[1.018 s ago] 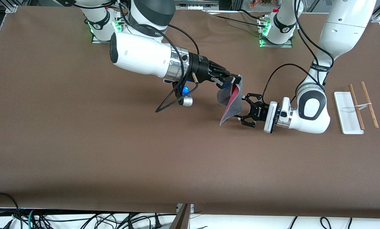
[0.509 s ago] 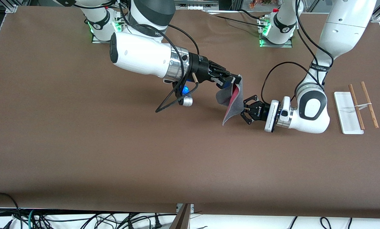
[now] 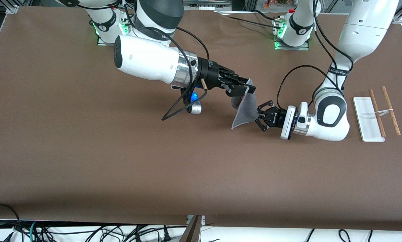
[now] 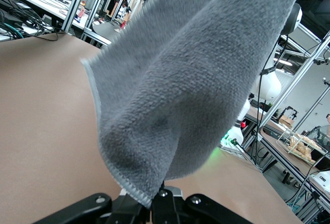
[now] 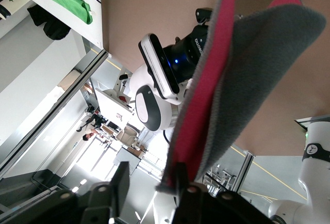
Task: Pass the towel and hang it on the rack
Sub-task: 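Close the left gripper on the towel edge beside the right gripper, then open the right gripper and withdraw while the left gripper pulls the towel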
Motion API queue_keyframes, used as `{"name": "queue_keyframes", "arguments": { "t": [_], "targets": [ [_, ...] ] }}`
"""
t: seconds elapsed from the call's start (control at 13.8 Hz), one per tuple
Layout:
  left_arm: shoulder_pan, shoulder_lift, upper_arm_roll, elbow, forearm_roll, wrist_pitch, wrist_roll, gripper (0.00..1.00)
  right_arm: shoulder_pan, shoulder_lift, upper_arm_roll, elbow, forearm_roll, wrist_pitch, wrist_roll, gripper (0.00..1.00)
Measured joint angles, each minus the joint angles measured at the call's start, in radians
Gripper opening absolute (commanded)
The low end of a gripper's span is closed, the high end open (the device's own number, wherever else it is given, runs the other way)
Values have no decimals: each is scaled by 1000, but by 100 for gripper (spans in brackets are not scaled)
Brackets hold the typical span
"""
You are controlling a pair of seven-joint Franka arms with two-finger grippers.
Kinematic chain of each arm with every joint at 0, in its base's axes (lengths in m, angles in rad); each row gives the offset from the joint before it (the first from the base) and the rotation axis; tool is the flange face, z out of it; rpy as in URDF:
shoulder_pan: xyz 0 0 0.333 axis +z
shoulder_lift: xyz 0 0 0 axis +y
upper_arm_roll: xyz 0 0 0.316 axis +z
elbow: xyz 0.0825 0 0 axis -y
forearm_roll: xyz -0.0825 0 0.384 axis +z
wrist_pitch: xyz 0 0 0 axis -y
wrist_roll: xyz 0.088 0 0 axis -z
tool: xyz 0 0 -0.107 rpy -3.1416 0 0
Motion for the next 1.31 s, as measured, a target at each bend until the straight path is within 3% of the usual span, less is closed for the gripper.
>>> {"name": "queue_keyframes", "arguments": {
  "t": [0.22,0.44,0.58,0.95,1.09,1.31],
  "targets": [
    [3,-1,2,7,0,-10,0,0,-40,0,-24,4,-16,-43,-8,100],
    [7,-11,12,15,7,-15,-1,0,-140,-17,-28,20,-55,-216,-103,100],
    [12,-30,25,56,88,-24,-52,0,-214,-24,-31,20,-79,-318,-196,100],
    [57,-62,42,236,399,-117,-321,0,-325,-33,-45,20,-379,-579,-522,100],
    [104,-62,51,256,517,-137,-367,0,-325,-70,-108,-4,-464,-657,-667,100],
    [206,-62,68,300,745,-141,-379,0,-325,-224,-288,-158,-487,-703,-980,100]
  ]
}}
